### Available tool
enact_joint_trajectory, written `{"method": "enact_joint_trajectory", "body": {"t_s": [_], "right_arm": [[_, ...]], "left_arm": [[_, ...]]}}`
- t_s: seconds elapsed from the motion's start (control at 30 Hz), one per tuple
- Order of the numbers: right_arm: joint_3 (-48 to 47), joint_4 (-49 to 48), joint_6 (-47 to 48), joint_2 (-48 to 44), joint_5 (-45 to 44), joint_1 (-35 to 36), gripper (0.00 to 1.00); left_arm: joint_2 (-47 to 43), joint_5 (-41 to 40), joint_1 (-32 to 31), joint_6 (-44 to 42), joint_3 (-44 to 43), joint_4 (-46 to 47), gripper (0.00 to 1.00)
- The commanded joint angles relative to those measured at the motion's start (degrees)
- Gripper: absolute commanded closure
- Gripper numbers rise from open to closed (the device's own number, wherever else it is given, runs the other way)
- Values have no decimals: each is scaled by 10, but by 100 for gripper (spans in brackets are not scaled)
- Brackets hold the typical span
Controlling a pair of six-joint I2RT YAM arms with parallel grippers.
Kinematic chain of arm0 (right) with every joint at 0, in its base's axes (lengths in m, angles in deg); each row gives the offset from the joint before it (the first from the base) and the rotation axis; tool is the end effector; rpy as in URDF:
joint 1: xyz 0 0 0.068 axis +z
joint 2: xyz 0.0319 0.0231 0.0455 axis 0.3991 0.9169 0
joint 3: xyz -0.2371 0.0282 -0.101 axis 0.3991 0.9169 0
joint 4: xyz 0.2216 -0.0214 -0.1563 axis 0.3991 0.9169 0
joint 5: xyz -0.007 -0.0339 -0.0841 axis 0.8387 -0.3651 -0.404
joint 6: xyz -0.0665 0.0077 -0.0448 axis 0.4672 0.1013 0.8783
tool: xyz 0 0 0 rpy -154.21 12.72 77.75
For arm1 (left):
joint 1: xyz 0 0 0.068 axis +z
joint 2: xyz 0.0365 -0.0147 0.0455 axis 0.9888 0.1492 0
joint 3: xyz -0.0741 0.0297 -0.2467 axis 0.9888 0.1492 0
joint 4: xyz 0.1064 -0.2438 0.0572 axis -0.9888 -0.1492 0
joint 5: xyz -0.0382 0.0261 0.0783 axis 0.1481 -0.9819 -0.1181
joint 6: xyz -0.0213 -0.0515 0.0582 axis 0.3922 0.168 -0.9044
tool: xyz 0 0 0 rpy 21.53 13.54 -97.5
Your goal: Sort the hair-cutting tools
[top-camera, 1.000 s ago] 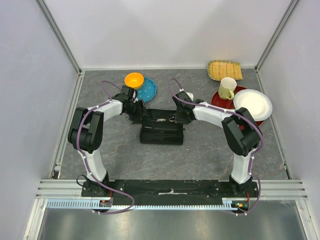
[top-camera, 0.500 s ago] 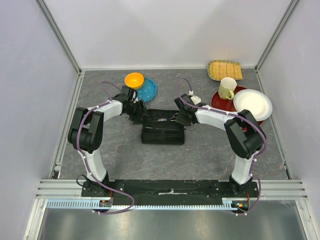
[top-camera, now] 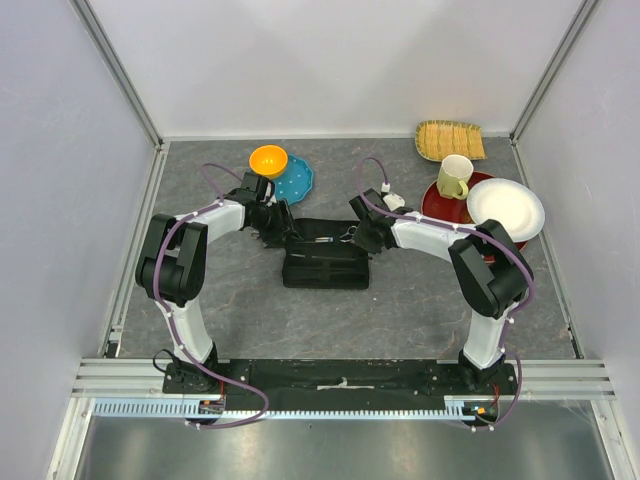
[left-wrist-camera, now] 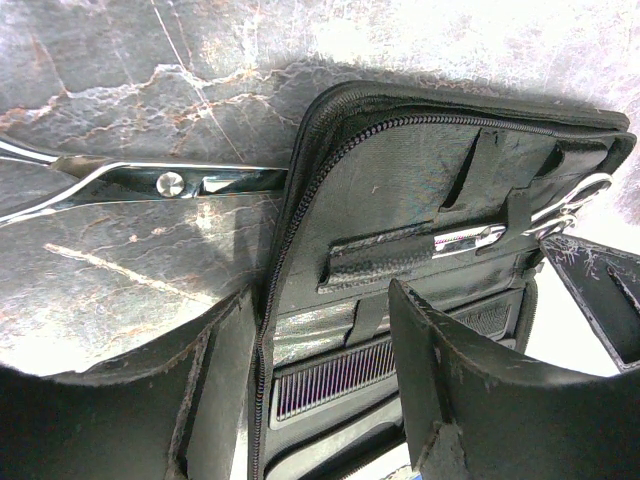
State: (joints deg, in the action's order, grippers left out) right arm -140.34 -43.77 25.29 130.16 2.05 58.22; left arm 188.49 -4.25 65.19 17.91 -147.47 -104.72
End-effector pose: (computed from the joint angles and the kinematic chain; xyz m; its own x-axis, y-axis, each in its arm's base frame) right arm 0.3364 0.2122 0.1145 -0.7473 0.5018 -0.4355 0.3879 0.8616 0.3272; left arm 0.3698 -0.1326 0.1024 -0.9355 -0.2901 -0.2017 -0.1505 0.8437 -0.5153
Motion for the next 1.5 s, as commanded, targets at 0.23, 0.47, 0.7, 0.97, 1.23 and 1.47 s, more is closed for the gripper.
{"method": "enact_joint_trajectory", "body": {"t_s": [0.23, 0.47, 0.7, 0.97, 1.23, 1.47], "right_arm": [[15, -14, -34, -13, -24, -16, 68], [10, -17, -33, 1, -10, -19, 80], [1, -16, -23, 15, 24, -18, 92], [1, -28, -41, -1, 81, -10, 100], [-4, -30, -46, -8, 103, 12, 100], [4, -1, -18, -48, 51, 12, 64]], "left_arm": [[9, 6, -7, 10, 18, -12, 37], [10, 7, -8, 9, 17, -13, 37], [11, 13, -8, 19, 23, -8, 37], [17, 41, -10, 41, 32, 18, 37], [22, 51, -16, 50, 36, 31, 37], [4, 23, -16, 36, 23, 10, 37]]}}
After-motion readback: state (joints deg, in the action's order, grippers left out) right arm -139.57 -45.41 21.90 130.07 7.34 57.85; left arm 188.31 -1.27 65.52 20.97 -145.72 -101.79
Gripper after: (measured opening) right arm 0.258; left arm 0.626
